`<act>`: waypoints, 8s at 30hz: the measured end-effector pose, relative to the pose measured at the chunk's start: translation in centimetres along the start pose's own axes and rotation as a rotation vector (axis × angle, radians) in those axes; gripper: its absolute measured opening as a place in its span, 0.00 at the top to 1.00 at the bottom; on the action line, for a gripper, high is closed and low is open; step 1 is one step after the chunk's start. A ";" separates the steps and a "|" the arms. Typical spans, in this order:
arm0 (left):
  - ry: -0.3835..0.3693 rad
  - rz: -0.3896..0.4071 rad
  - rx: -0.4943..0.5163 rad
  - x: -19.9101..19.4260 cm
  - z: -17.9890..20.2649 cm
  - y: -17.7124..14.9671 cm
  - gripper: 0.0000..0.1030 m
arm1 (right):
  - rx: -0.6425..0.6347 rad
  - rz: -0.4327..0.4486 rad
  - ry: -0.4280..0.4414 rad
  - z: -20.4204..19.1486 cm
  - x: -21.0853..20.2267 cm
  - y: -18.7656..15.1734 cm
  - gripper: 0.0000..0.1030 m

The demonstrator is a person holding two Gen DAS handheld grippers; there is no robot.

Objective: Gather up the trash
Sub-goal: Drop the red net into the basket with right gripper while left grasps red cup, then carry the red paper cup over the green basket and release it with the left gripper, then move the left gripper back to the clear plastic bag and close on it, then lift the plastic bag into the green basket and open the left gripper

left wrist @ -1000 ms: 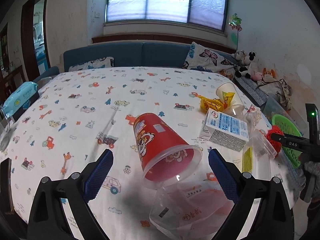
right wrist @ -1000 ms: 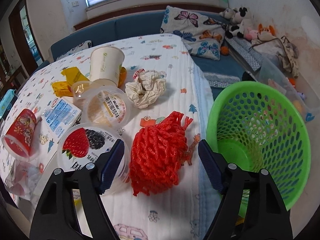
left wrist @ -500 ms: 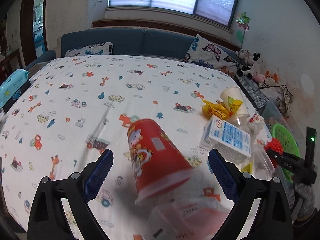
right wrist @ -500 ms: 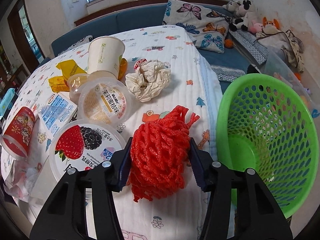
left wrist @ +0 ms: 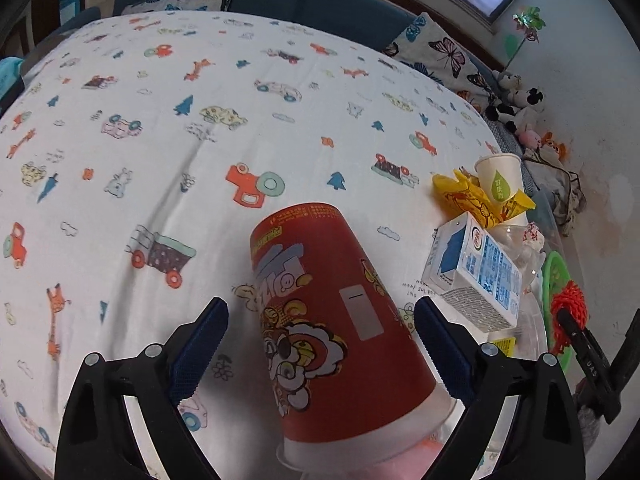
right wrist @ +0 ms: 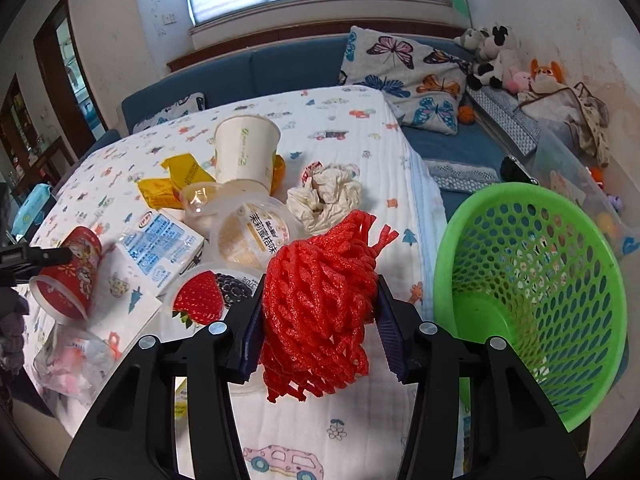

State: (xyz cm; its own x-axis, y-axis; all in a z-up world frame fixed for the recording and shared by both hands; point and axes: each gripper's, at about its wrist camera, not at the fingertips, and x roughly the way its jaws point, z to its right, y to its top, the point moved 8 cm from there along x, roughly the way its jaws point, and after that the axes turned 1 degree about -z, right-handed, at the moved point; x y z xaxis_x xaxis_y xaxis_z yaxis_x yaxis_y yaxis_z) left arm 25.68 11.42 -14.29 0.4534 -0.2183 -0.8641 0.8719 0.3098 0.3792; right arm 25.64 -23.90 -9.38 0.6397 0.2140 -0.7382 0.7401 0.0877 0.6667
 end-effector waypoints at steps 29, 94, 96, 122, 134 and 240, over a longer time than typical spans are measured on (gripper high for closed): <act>-0.244 0.063 0.295 -4.8 17.0 1.4 0.32 | 0.161 0.014 -0.187 13.4 -2.1 -2.1 0.48; -0.319 0.019 0.594 -2.6 32.2 -5.8 0.27 | 0.203 0.159 -0.185 13.6 -11.2 -6.4 0.20; -0.298 0.041 0.559 -3.3 30.0 -5.5 0.27 | 0.183 0.159 -0.168 12.3 -11.1 -6.1 0.20; -0.139 0.136 0.277 -6.4 8.4 -6.5 0.21 | 0.039 0.013 0.180 -3.0 -3.0 -3.9 0.12; -0.139 0.120 0.240 -6.5 5.7 -8.1 0.19 | 0.051 -0.064 0.238 -4.5 1.3 -3.1 0.10; -0.261 0.233 0.789 -7.3 25.3 -6.4 0.94 | 0.174 0.120 0.026 10.7 -7.3 -1.2 0.10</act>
State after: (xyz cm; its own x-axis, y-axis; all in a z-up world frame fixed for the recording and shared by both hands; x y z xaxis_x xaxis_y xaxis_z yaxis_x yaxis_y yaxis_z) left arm 21.51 -12.40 -2.05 0.5802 -0.4647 -0.6689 0.5809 -0.3396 0.7398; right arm 22.29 -35.95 -5.92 0.7215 0.2379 -0.6503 0.6851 -0.1092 0.7202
